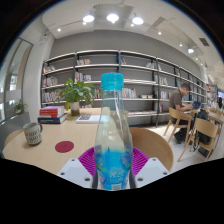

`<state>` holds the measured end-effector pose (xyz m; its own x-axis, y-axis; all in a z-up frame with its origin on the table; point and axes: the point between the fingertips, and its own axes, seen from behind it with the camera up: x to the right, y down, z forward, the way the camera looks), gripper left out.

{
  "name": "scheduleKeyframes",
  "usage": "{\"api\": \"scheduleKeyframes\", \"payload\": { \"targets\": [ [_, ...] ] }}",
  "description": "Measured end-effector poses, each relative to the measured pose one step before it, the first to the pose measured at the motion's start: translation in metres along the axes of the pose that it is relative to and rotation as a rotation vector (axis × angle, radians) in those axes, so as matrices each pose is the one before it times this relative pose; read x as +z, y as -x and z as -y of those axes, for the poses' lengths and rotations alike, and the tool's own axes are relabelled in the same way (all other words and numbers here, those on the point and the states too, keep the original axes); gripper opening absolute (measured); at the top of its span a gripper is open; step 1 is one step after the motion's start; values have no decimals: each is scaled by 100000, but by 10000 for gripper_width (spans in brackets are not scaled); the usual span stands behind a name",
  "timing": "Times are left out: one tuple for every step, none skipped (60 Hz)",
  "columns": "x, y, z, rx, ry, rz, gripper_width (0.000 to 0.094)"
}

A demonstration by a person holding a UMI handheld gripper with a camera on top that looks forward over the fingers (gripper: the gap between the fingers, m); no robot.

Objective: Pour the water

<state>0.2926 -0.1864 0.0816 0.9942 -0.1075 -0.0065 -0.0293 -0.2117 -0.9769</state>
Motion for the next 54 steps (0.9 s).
{"api": "scheduleKeyframes", "payload": {
  "targets": [
    [432,356,-96,127,-233,-649,406],
    [87,-30,49,61,-227,-594,404],
    [60,70,-15,-175,109,-362,385],
    [47,59,62,-716,7,-336,383],
    [38,107,34,-985,128,-267,382],
    [49,110,30,-878,170,-189,383],
    [34,37,-11,-593,423,-465,382],
    [17,8,34,-311,274,-521,382],
    [32,75,-14,-481,411,-451,382],
    [-185,-374,-21,-657,472,-310,383],
    [87,364,-31,-521,535,-669,383],
    [9,39,-33,-333,476,-636,384],
    [37,36,132,-636,73,-605,383],
    [70,66,152,-1086,-134,-438,384],
    [15,155,225,-1252,51,-285,383],
    [80,271,333,-1452,108,-146,384],
    [152,378,391,-1965,9,11,383],
    [-25,-770,565,-2496,33,565,384],
    [513,1456,572,-2835,-538,-1186,384],
    [84,452,606,-2910,-529,-323,383],
    [188,572,723,-3001,-702,10,384],
    [173,672,801,-3114,-846,374,384],
    [215,684,837,-3371,-816,417,385],
    [278,627,780,-3535,-350,142,384],
    [315,589,691,-3882,169,-69,385],
    [317,277,654,-3931,302,213,385],
    [-272,32,778,-4235,381,494,386],
    [295,618,746,-4047,132,232,384],
    [380,590,715,-4126,216,221,384],
    [324,568,778,-4107,183,214,384],
    [297,446,824,-3927,24,63,384],
    [306,440,882,-3790,-256,-1,384],
    [248,402,868,-4190,-226,2,384],
    [272,419,801,-4738,94,23,385],
    [575,259,362,-4541,-647,165,384],
    [-162,190,1071,-4557,-34,-387,385],
    [125,274,886,-4394,-537,-146,385],
    [296,369,816,-4785,-179,6,384],
    [305,310,715,-5253,181,36,383],
    [243,105,676,-5082,335,-167,384],
    [236,120,739,-4365,-359,-434,384],
    [806,86,331,-3624,-1611,-176,385],
    [185,512,1002,-3821,-760,-572,383],
    [237,234,599,-4636,-258,75,383],
    [233,167,493,-5059,349,26,383],
    [167,26,512,-4644,273,-361,384],
    [217,-31,540,-4179,-149,-682,383],
    [241,-14,496,-4146,-124,-737,383],
    [204,-7,340,-4696,358,-429,382],
    [241,87,290,-4967,679,-114,381],
    [939,74,259,-4593,-195,174,382],
    [-571,-149,286,-4098,316,-154,382],
    [185,61,358,-3689,-261,39,382],
    [161,77,371,-3593,-182,94,381]
  ]
}}
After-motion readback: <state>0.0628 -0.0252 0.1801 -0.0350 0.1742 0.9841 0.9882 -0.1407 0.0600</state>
